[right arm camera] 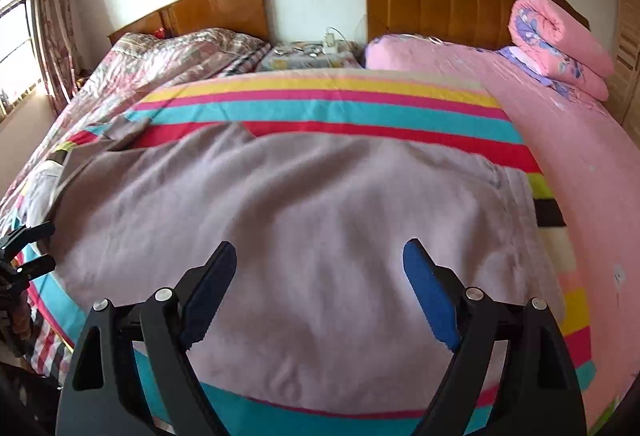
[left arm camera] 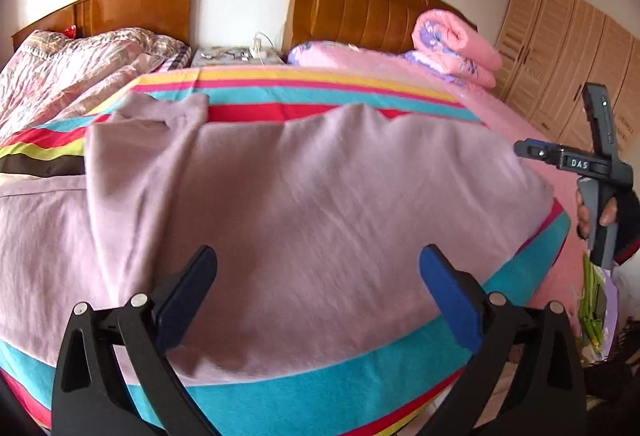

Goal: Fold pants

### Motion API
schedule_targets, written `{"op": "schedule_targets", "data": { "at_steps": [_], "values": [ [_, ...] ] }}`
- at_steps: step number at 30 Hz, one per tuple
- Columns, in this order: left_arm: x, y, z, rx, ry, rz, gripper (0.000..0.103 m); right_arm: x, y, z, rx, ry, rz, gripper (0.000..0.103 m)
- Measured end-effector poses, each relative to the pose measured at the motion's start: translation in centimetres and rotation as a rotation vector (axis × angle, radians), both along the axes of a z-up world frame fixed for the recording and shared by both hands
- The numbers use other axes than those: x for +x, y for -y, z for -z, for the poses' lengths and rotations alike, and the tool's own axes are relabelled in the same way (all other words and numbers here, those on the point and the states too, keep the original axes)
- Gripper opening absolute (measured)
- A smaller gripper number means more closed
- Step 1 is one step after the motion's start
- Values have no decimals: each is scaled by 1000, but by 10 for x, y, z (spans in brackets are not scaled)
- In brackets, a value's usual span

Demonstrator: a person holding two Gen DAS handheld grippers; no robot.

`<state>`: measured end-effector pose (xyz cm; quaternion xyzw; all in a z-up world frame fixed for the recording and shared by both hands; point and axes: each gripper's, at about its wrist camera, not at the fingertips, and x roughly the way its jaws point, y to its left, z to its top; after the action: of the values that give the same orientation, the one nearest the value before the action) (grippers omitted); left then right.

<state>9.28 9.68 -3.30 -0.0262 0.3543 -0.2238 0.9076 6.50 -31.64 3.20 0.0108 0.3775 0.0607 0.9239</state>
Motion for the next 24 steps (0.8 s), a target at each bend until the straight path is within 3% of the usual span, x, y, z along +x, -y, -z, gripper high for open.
{"op": "schedule_targets", "data": {
  "at_steps": [6, 9, 13, 16, 19, 24],
  "values": [
    [16, -151, -3, -150, -40, -474, 101, 84, -136, -32, 78, 51, -393, 82],
    [6, -223, 5, -179, -74, -739, 101, 119, -233, -32, 82, 33, -622, 80],
    [-15, -299, 22, -289, -132, -986, 100, 154, -374, -21, 36, -45, -926, 71],
    [-21, -330, 32, -328, -160, -1054, 97, 171, -470, -8, 8, -113, -1106, 68],
    [-19, -346, 35, -307, -151, -1066, 94, 177, -553, 9, -20, -174, -1234, 61],
    [-4, -352, 34, -246, -143, -1070, 90, 184, -631, 45, -82, -251, -1301, 52]
  ]
}}
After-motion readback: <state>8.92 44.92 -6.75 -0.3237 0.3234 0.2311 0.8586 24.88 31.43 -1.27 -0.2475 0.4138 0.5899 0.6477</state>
